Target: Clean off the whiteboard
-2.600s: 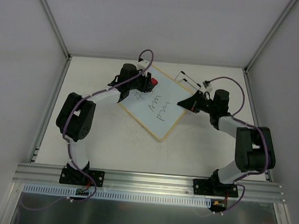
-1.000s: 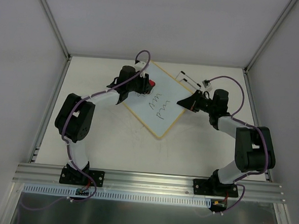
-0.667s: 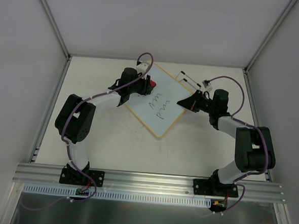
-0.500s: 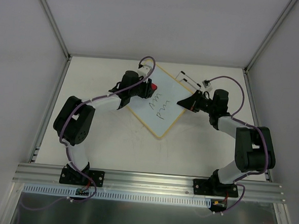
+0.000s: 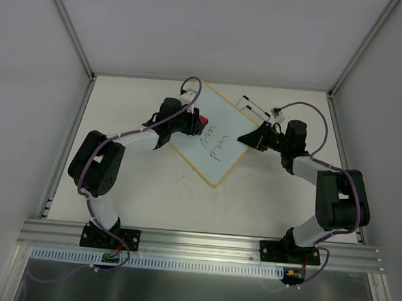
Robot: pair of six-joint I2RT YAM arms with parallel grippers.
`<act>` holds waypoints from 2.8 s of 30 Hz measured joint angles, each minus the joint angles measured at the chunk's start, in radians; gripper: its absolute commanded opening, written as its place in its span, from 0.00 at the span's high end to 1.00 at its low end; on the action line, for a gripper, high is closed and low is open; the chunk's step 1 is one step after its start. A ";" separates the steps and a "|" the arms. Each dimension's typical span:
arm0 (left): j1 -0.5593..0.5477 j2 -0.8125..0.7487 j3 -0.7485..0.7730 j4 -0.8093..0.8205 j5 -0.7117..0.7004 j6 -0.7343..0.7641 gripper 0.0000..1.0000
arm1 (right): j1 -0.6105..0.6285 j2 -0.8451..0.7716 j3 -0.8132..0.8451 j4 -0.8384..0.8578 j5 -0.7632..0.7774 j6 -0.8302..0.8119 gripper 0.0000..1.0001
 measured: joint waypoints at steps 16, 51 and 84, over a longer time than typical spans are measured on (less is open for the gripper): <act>0.227 0.059 -0.004 -0.073 0.063 -0.103 1.00 | 0.006 0.000 0.000 0.013 -0.020 -0.053 1.00; 0.085 0.111 0.113 -0.057 0.066 -0.124 1.00 | -0.003 0.009 0.000 -0.035 -0.010 -0.063 1.00; -0.029 0.091 0.174 -0.092 0.097 -0.014 1.00 | 0.017 0.009 0.001 -0.113 -0.052 -0.081 1.00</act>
